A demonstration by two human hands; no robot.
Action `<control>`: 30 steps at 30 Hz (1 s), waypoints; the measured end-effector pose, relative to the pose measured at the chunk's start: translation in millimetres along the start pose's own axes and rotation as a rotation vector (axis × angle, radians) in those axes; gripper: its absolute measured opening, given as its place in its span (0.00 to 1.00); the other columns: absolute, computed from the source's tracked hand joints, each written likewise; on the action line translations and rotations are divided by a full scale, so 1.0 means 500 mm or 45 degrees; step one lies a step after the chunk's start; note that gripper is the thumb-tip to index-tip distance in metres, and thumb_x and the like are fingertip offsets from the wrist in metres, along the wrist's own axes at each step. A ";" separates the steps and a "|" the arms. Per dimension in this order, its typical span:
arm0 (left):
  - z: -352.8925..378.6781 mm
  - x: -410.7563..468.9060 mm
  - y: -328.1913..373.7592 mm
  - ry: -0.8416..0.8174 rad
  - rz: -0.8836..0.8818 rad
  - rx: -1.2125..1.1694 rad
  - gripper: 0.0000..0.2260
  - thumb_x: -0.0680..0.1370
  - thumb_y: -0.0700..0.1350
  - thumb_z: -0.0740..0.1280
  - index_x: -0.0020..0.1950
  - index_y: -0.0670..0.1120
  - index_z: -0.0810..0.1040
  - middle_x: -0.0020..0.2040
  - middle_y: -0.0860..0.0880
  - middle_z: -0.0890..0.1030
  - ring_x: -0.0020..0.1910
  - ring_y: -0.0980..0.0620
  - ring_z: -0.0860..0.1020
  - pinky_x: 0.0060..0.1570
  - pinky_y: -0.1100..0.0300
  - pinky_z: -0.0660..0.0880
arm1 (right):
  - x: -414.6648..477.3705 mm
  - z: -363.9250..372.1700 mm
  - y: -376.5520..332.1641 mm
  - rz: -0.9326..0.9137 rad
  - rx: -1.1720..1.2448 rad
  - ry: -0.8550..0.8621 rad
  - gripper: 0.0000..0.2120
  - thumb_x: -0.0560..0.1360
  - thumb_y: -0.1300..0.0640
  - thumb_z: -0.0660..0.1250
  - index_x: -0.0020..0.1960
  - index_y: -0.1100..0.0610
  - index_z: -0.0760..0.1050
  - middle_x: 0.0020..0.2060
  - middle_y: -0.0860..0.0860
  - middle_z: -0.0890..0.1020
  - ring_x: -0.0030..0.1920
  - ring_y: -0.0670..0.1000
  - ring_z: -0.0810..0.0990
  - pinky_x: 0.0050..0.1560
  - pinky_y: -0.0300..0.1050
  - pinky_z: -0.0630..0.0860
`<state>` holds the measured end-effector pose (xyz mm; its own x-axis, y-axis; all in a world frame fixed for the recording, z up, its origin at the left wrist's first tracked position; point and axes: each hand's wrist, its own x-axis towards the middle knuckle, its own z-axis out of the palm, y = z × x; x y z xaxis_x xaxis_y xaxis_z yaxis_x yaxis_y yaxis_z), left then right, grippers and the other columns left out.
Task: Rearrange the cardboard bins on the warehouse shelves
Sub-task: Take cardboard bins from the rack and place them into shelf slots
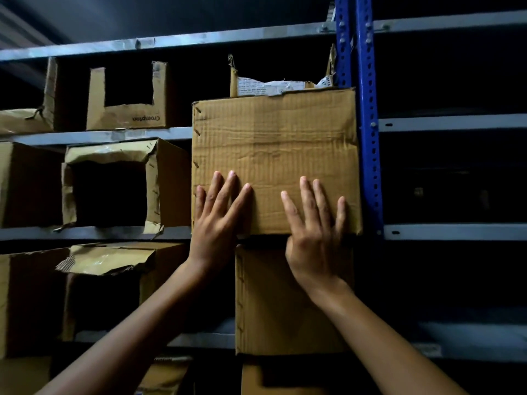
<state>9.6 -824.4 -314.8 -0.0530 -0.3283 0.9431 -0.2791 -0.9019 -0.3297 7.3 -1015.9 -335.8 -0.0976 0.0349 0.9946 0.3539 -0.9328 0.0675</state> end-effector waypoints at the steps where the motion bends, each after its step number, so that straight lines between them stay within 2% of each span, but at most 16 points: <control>1: -0.023 0.001 -0.001 0.030 0.011 -0.010 0.24 0.78 0.40 0.58 0.76 0.46 0.62 0.76 0.38 0.62 0.77 0.36 0.56 0.73 0.36 0.52 | 0.006 -0.016 -0.014 0.005 0.013 0.022 0.23 0.77 0.64 0.57 0.68 0.51 0.74 0.73 0.57 0.67 0.75 0.58 0.61 0.70 0.69 0.56; 5: -0.110 0.004 0.002 0.156 0.029 0.020 0.23 0.78 0.35 0.58 0.74 0.45 0.66 0.74 0.39 0.66 0.75 0.38 0.61 0.71 0.35 0.59 | 0.025 -0.089 -0.069 0.030 0.041 0.055 0.23 0.77 0.65 0.55 0.68 0.52 0.75 0.73 0.57 0.67 0.75 0.57 0.62 0.71 0.68 0.55; 10: -0.182 -0.009 0.021 0.222 -0.040 0.022 0.24 0.78 0.35 0.61 0.73 0.47 0.67 0.74 0.41 0.67 0.75 0.40 0.63 0.70 0.37 0.61 | 0.014 -0.199 -0.123 0.012 0.140 -0.029 0.25 0.71 0.66 0.64 0.66 0.53 0.76 0.74 0.59 0.64 0.76 0.59 0.58 0.70 0.70 0.56; 13: -0.208 -0.020 0.045 0.206 -0.162 0.011 0.26 0.75 0.35 0.58 0.73 0.47 0.68 0.75 0.43 0.67 0.76 0.43 0.62 0.72 0.40 0.59 | -0.023 -0.250 -0.159 0.090 0.257 -0.039 0.20 0.68 0.64 0.71 0.59 0.52 0.80 0.73 0.59 0.67 0.76 0.58 0.60 0.70 0.68 0.58; 16: -0.232 -0.023 0.072 0.178 -0.201 0.019 0.27 0.73 0.35 0.58 0.73 0.46 0.69 0.75 0.43 0.66 0.76 0.44 0.61 0.73 0.42 0.58 | -0.041 -0.271 -0.178 0.147 0.262 -0.065 0.15 0.68 0.62 0.72 0.53 0.52 0.83 0.70 0.58 0.71 0.74 0.59 0.64 0.70 0.68 0.59; 20: -0.248 -0.031 0.093 0.169 -0.196 0.023 0.26 0.75 0.34 0.61 0.73 0.47 0.68 0.75 0.42 0.66 0.76 0.44 0.60 0.74 0.45 0.55 | -0.038 -0.287 -0.181 0.316 0.272 -0.013 0.11 0.67 0.60 0.72 0.49 0.51 0.83 0.63 0.54 0.76 0.66 0.57 0.71 0.67 0.61 0.64; 22: -0.252 -0.040 0.102 0.167 -0.202 0.030 0.29 0.74 0.32 0.65 0.73 0.48 0.67 0.75 0.43 0.66 0.76 0.44 0.59 0.75 0.45 0.53 | -0.040 -0.298 -0.177 0.384 0.260 0.016 0.08 0.69 0.59 0.72 0.47 0.51 0.83 0.58 0.52 0.78 0.60 0.55 0.72 0.61 0.51 0.66; 25: -0.259 -0.046 0.114 0.180 -0.208 0.030 0.29 0.74 0.32 0.65 0.73 0.49 0.66 0.75 0.42 0.66 0.76 0.43 0.60 0.75 0.45 0.53 | -0.045 -0.307 -0.166 0.539 0.339 0.049 0.03 0.70 0.56 0.73 0.44 0.52 0.81 0.50 0.51 0.76 0.54 0.52 0.71 0.55 0.39 0.63; 28: -0.260 -0.046 0.123 0.184 -0.217 0.027 0.30 0.74 0.32 0.66 0.73 0.49 0.66 0.75 0.42 0.66 0.76 0.43 0.60 0.75 0.45 0.53 | -0.052 -0.308 -0.165 0.780 0.540 0.115 0.06 0.70 0.55 0.75 0.42 0.52 0.77 0.45 0.47 0.74 0.49 0.48 0.73 0.51 0.41 0.70; 30: -0.258 -0.042 0.129 0.180 -0.240 0.034 0.31 0.72 0.31 0.67 0.73 0.49 0.66 0.75 0.43 0.65 0.76 0.44 0.59 0.75 0.46 0.52 | -0.051 -0.315 -0.169 0.995 0.744 0.140 0.11 0.70 0.55 0.75 0.43 0.50 0.72 0.43 0.47 0.75 0.43 0.47 0.74 0.44 0.41 0.73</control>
<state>-131.1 -839.4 -350.2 -0.1367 -0.1128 0.9842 -0.2713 -0.9512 -0.1467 -166.5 -994.4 -379.0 0.2844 -0.5780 0.7649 0.7574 -0.3537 -0.5489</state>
